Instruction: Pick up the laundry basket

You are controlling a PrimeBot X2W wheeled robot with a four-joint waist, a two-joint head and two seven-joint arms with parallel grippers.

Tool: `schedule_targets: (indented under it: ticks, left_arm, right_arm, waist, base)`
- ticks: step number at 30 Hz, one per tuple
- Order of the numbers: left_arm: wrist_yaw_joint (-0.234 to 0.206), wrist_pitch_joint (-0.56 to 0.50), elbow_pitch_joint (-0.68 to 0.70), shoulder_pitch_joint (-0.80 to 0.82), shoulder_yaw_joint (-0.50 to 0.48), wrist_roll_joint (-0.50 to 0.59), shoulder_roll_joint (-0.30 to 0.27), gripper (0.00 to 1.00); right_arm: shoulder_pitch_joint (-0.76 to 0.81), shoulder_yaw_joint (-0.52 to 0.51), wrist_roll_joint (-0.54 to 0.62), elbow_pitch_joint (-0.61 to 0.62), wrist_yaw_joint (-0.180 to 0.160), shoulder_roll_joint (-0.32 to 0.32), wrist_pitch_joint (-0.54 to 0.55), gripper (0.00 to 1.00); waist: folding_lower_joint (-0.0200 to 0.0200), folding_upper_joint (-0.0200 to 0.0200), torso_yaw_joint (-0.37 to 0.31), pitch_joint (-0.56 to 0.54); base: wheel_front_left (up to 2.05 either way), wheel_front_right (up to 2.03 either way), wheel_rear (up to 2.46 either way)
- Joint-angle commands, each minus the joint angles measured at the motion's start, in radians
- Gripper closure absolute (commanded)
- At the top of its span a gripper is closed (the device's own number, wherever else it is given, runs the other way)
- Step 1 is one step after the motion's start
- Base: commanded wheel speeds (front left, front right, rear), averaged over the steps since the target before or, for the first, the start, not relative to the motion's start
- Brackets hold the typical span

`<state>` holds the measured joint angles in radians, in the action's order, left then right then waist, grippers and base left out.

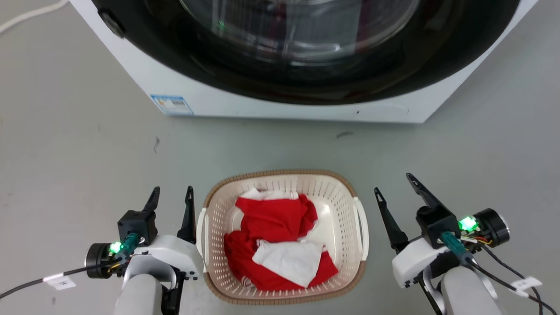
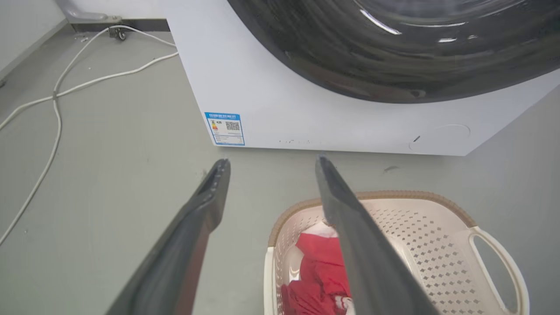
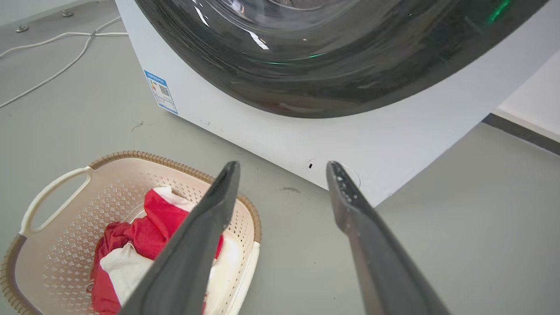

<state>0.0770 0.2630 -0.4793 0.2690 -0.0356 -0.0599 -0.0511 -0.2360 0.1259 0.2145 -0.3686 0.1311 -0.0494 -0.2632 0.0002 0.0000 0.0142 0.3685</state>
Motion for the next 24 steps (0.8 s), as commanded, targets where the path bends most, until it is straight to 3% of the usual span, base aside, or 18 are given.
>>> schedule_targets:
  ticks: [1,16,24]
  left_arm:
    - [0.004,0.003,-0.036,0.024,-0.005,0.001,-0.002,0.00]
    - [0.028,0.003,-0.382,0.176,-0.005,-0.009,-0.004,0.00]
    - [0.037,0.003,-0.493,0.255,0.013,-0.013,-0.003,0.00]
  right_arm:
    - [-0.031,0.001,0.002,-0.042,-0.001,-0.001,-0.002,0.00]
    - [-0.251,0.022,0.061,-0.439,-0.001,-0.001,-0.002,0.00]
    - [-0.357,0.029,0.073,-0.613,-0.001,-0.001,-0.002,0.00]
  waist:
    - [-0.0002,0.0000,0.003,0.057]
    - [-0.0002,0.0000,0.025,0.227]
    - [-0.0002,0.0000,0.032,0.300]
  base:
    - [0.00,0.00,0.00]
    - [0.00,0.00,0.00]
    - [0.00,0.00,0.00]
